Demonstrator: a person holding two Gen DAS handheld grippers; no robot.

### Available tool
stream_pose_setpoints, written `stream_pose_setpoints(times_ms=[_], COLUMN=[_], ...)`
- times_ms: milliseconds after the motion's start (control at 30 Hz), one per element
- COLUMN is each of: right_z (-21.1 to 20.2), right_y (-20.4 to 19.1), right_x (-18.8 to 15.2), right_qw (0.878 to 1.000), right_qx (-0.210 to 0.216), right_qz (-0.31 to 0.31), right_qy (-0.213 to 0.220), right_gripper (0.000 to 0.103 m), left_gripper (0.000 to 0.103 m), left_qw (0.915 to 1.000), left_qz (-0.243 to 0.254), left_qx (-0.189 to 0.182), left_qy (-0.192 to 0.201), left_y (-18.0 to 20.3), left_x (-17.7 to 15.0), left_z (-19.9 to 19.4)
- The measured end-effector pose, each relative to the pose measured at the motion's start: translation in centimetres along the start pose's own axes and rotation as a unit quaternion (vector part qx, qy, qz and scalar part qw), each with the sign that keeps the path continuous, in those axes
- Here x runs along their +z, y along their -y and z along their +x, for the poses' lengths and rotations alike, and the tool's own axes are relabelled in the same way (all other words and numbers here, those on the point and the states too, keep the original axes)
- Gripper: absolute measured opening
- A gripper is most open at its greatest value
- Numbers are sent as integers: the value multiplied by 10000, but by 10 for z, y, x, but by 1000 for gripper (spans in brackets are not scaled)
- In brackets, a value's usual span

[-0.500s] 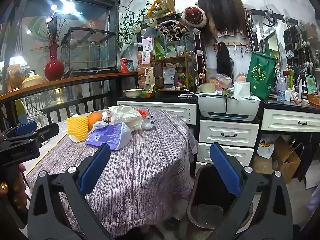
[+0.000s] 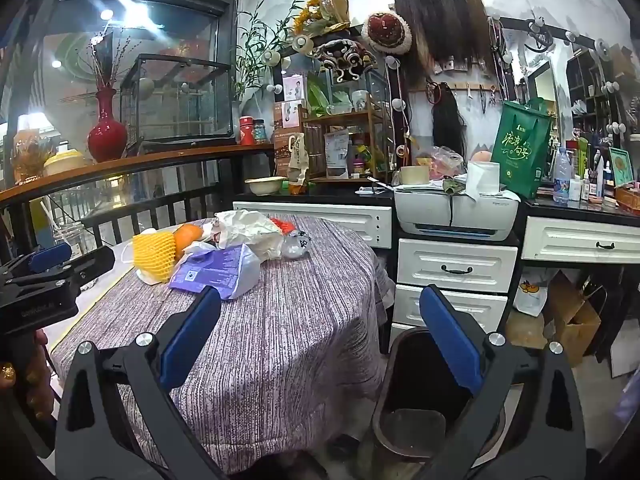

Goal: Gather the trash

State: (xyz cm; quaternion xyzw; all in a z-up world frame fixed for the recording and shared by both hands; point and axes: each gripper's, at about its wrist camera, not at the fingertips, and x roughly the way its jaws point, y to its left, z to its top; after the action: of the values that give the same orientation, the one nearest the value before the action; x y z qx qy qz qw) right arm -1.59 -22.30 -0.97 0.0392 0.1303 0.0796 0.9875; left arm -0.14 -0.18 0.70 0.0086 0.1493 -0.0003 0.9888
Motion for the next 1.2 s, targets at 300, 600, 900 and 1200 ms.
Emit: stream_pose_setpoints(times_ms=[300, 600, 900, 1200], right_z=[1, 4, 5, 4], right_y=[4, 4, 4, 5], right_x=[0, 1, 1, 1], right_qw=[10000, 9999, 9999, 9999], right_qx=[-2, 3, 8, 10], right_qz=[26, 79, 96, 108], right_qy=[-28, -86, -72, -72], right_gripper=[98, 98, 98, 98], left_gripper=[98, 98, 98, 98], left_qw=[10000, 10000, 10000, 10000], left_qz=[-19, -19, -1, 2], left_qx=[7, 27, 32, 26], left_qy=[3, -13, -19, -13], left_y=[-3, -5, -4, -4], left_x=[-5, -7, -8, -8], left_z=[4, 5, 6, 6])
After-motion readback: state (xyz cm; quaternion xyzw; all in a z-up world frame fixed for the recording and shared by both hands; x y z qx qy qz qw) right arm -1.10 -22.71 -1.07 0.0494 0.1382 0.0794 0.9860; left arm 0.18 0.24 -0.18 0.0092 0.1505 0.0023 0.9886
